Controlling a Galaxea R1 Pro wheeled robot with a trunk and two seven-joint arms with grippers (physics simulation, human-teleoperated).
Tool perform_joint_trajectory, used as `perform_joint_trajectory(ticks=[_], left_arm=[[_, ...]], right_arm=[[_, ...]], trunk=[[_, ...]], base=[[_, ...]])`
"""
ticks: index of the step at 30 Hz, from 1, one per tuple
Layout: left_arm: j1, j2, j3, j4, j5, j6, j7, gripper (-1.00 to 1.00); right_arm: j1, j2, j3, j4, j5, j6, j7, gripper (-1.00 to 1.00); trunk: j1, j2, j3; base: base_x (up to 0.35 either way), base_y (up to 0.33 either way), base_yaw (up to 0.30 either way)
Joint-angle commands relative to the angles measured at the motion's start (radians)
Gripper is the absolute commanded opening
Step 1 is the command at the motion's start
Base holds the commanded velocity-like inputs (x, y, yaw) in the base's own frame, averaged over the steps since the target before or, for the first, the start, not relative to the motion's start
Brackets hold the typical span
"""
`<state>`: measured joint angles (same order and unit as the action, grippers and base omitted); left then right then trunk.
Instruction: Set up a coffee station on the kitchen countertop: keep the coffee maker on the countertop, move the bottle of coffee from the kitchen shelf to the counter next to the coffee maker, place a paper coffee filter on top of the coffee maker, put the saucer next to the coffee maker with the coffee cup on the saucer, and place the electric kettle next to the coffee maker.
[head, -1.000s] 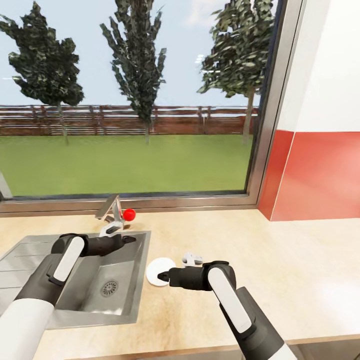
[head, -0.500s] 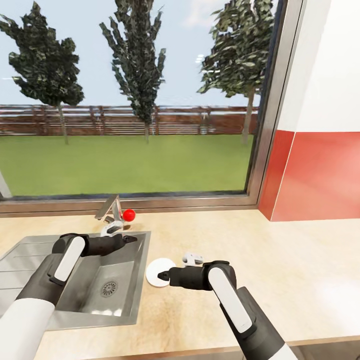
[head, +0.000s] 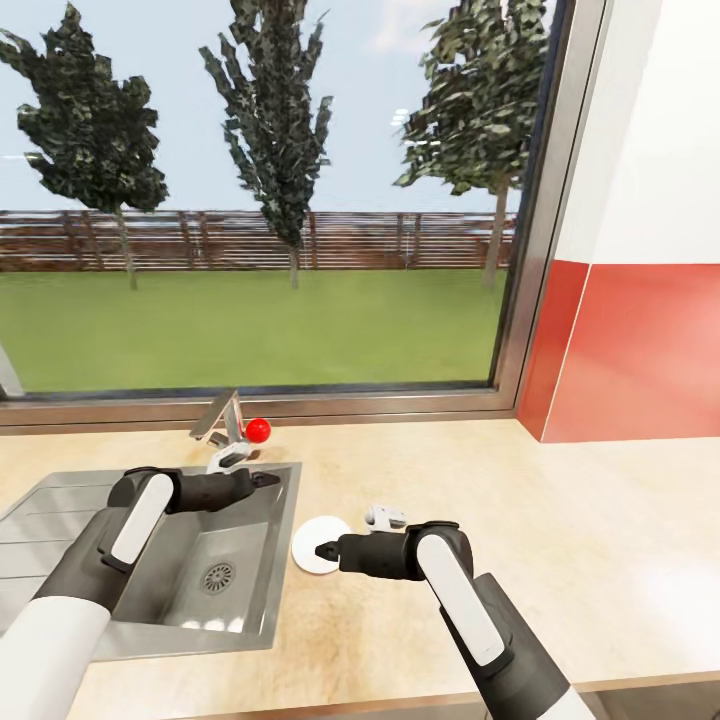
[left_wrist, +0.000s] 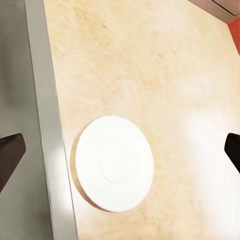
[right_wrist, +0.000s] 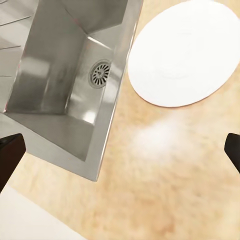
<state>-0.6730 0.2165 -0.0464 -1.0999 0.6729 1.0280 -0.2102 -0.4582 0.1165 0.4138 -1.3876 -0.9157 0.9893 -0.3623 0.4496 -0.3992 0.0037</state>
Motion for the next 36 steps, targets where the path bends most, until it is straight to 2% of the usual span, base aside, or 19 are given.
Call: perform_joint_trajectory(ticks=[1, 30, 36], left_arm=[[0.000, 0.001, -0.001, 0.000, -0.010, 0.001, -0.011, 1.00], [0.000, -0.002, -0.002, 0.001, -0.010, 0.001, -0.011, 1.00], [0.000, -0.005, -0.001, 0.002, -0.011, 0.000, -0.011, 1.00]], right_arm=[[0.000, 0.000, 0.000, -0.001, -0.010, 0.002, -0.010, 1.00], [0.000, 0.000, 0.000, -0.001, -0.009, 0.002, -0.010, 1.00], [0.000, 0.000, -0.001, 0.000, -0.009, 0.002, -0.010, 1.00]], trunk=[[0.000, -0.001, 0.000], [0.000, -0.001, 0.000], [0.000, -0.001, 0.000]], base=[[0.000, 0.000, 0.000], [0.001, 0.000, 0.000], [0.107, 0.000, 0.027]])
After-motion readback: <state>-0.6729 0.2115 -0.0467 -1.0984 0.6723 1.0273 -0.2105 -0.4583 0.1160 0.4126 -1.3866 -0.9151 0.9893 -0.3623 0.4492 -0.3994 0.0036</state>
